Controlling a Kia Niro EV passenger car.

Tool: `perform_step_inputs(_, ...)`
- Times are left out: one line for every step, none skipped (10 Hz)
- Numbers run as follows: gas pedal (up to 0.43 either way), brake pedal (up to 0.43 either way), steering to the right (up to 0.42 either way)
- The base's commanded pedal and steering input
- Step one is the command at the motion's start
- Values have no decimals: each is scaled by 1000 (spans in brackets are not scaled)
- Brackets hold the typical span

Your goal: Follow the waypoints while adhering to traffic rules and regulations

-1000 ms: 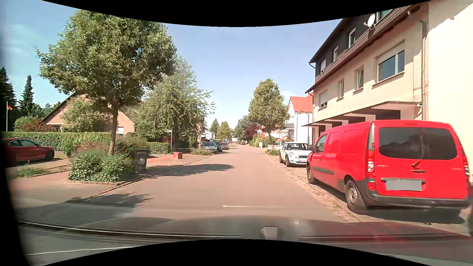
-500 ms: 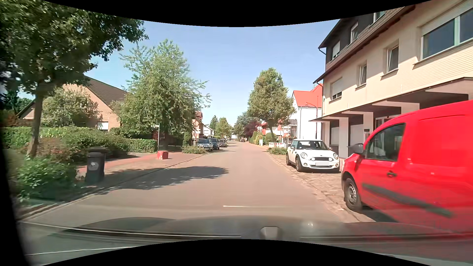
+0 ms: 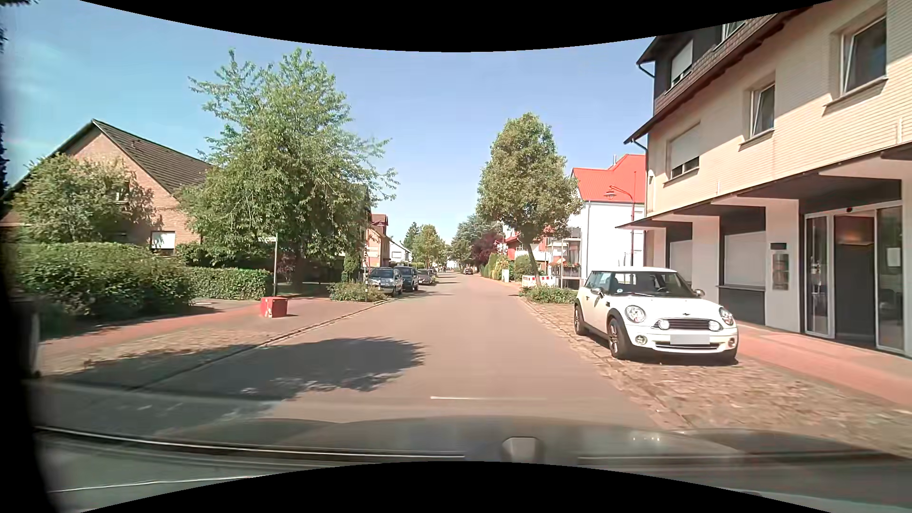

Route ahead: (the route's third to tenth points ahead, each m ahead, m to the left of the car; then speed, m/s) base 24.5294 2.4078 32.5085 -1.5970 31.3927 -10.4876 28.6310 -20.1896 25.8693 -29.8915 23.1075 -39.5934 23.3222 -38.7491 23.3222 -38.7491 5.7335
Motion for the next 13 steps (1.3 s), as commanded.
perform_step_inputs(0,6,0)
perform_step_inputs(0,6,0)
perform_step_inputs(0,6,0)
perform_step_inputs(0,6,-2)
perform_step_inputs(0,6,-2)
perform_step_inputs(0,6,-2)
perform_step_inputs(0,6,-2)
perform_step_inputs(20,6,-2)
perform_step_inputs(47,6,-2)
perform_step_inputs(47,6,-2)
perform_step_inputs(47,6,-2)
perform_step_inputs(47,6,-3)
perform_step_inputs(47,6,-3)
